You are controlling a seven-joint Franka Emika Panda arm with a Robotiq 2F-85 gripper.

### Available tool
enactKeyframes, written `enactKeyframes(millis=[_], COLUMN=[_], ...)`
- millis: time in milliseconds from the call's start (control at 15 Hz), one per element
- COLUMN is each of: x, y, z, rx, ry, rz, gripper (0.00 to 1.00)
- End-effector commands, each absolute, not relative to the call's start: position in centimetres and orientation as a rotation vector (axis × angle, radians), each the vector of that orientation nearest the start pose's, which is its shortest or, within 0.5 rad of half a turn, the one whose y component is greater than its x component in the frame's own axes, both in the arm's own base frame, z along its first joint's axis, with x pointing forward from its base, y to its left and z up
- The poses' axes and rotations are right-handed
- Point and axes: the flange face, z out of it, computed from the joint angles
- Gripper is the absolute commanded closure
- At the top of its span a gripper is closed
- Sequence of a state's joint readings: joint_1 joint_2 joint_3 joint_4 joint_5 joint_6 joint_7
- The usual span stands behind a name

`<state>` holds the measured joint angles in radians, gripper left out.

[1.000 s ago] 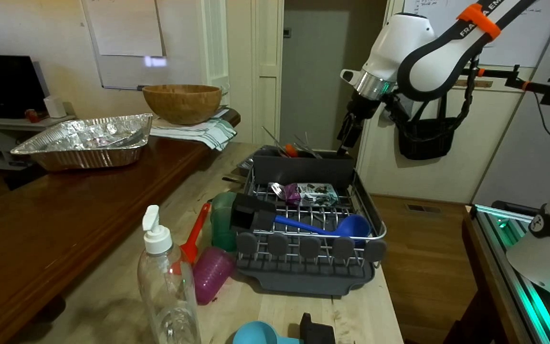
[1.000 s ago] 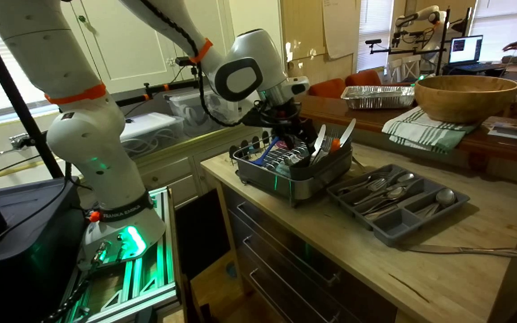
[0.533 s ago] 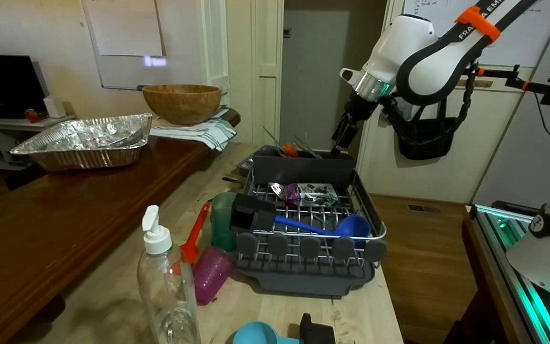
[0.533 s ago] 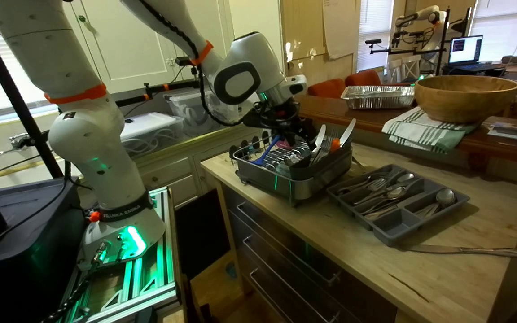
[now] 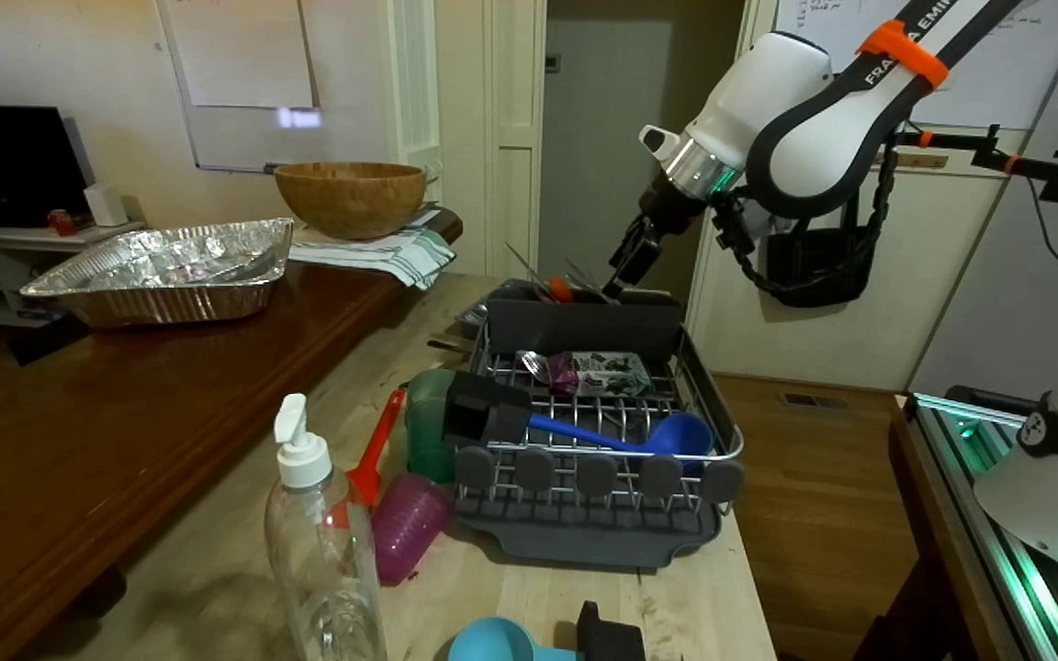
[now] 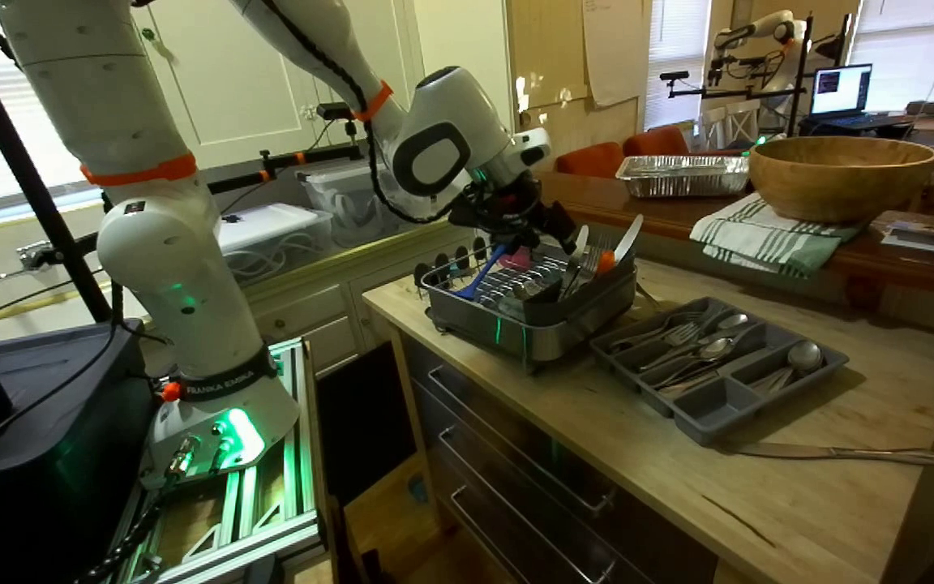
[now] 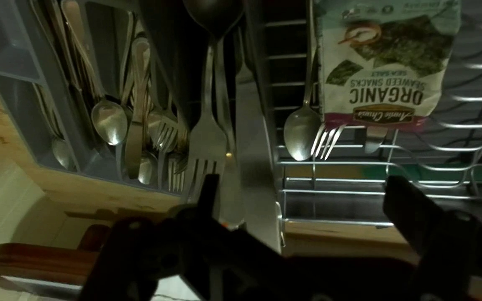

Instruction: Move the blue spoon to the left dish rack, then remove some utensils from the left dish rack

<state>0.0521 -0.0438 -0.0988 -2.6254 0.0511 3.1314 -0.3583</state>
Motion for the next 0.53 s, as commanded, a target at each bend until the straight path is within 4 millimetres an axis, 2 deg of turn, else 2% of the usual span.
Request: enactKeyframes(millis=[0,333,467], x=[48.0,48.2,48.2], y=[-4.6,-8.8,-9.8], z=[32.3,30.4,29.8], rx=[-3.085,-3.136,-3.157], ry=[-0.262,-0.190,-0.180], rz=[-1.002,-0.997,-0.984], gripper=[0.00,0.00,0.00])
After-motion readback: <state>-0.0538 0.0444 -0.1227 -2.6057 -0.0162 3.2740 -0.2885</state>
